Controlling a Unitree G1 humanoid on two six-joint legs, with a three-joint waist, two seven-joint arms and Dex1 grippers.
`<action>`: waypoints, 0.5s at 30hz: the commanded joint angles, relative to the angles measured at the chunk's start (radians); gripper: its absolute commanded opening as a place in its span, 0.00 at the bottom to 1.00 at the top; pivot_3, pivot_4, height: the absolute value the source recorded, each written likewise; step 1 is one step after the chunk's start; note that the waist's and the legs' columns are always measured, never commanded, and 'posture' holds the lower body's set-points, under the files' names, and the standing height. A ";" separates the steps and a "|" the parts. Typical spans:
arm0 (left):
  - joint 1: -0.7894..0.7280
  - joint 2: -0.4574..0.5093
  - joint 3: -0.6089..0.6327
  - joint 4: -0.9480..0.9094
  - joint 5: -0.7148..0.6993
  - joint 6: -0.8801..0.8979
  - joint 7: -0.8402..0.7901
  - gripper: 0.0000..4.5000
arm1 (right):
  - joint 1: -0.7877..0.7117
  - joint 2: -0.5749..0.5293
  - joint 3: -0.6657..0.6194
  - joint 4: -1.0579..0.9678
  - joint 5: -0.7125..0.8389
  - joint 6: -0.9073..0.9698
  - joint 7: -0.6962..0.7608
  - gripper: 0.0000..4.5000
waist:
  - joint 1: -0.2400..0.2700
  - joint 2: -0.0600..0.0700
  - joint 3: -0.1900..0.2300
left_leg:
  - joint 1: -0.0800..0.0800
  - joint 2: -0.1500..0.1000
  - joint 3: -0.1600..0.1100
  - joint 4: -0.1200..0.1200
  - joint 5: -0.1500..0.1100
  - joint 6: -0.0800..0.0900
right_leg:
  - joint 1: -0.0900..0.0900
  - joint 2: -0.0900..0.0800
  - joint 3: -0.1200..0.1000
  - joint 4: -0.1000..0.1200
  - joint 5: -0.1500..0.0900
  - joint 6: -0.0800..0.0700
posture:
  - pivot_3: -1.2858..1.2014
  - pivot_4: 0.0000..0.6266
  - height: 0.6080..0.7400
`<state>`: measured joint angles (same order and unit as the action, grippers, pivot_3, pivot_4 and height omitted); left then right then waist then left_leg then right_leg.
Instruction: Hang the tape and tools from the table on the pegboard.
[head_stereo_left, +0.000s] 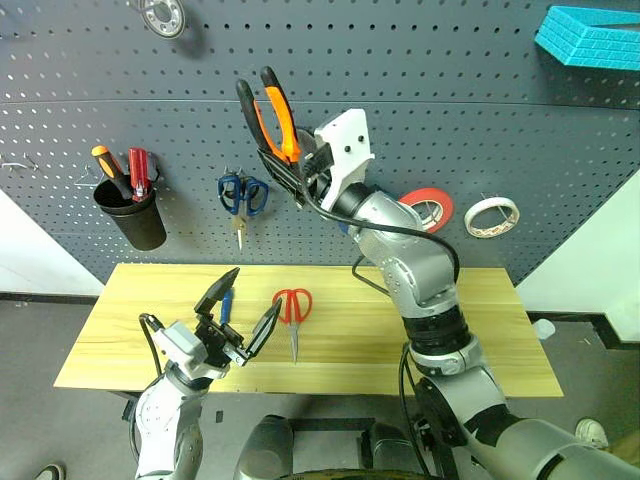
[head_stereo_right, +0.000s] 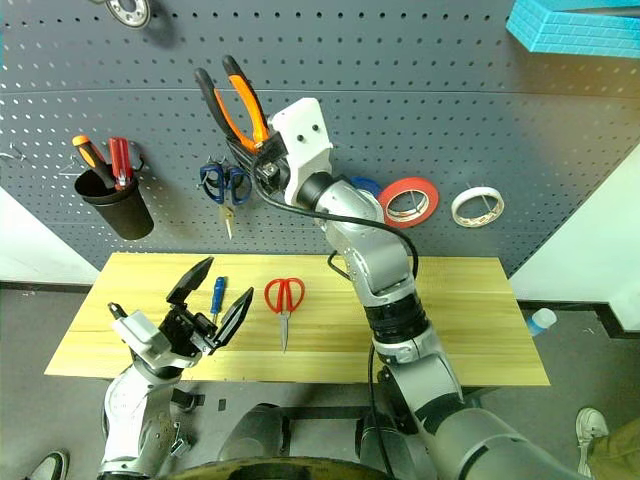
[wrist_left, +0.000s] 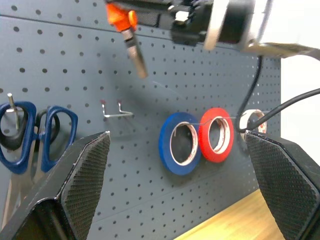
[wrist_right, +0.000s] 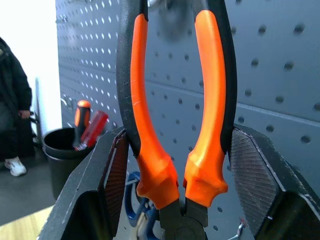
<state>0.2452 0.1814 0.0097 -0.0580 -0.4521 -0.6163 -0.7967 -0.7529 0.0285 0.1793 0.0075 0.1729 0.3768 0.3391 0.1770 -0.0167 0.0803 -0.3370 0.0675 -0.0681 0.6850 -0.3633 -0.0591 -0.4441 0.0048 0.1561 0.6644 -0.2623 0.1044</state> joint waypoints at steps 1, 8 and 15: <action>0.013 0.000 -0.015 -0.062 -0.004 -0.006 0.009 1.00 | -0.077 0.035 -0.007 0.070 -0.019 -0.097 -0.009 0.58 | -0.001 0.000 0.000 | 0.000 0.000 0.000 0.000 0.000 0.000 | 0.000 0.000 0.000 0.000 0.000 0.000 | 0.66 0.08 0.60; 0.025 -0.005 -0.022 -0.082 0.001 -0.011 0.030 1.00 | -0.156 0.073 -0.023 0.238 -0.040 -0.192 -0.021 0.58 | -0.001 0.001 0.001 | 0.000 0.000 0.000 0.000 0.000 0.000 | -0.001 0.000 0.000 0.000 0.000 0.000 | 0.67 0.10 0.60; 0.053 -0.024 -0.031 -0.101 0.022 -0.045 0.054 1.00 | -0.232 0.091 -0.049 0.382 -0.046 -0.269 -0.038 0.58 | -0.001 0.005 0.005 | -0.001 0.000 0.000 0.000 0.000 0.000 | -0.001 0.000 0.000 0.000 -0.001 0.000 | 0.68 0.13 0.60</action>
<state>0.2950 0.1568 -0.0175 -0.1178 -0.4381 -0.6357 -0.7505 -0.9351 0.1061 0.1536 0.3969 0.1282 0.1569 0.3107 0.1759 -0.0120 0.0856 -0.3377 0.0677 -0.0686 0.6845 -0.3634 -0.0590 -0.4450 0.0051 0.1560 0.6642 -0.2631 0.1043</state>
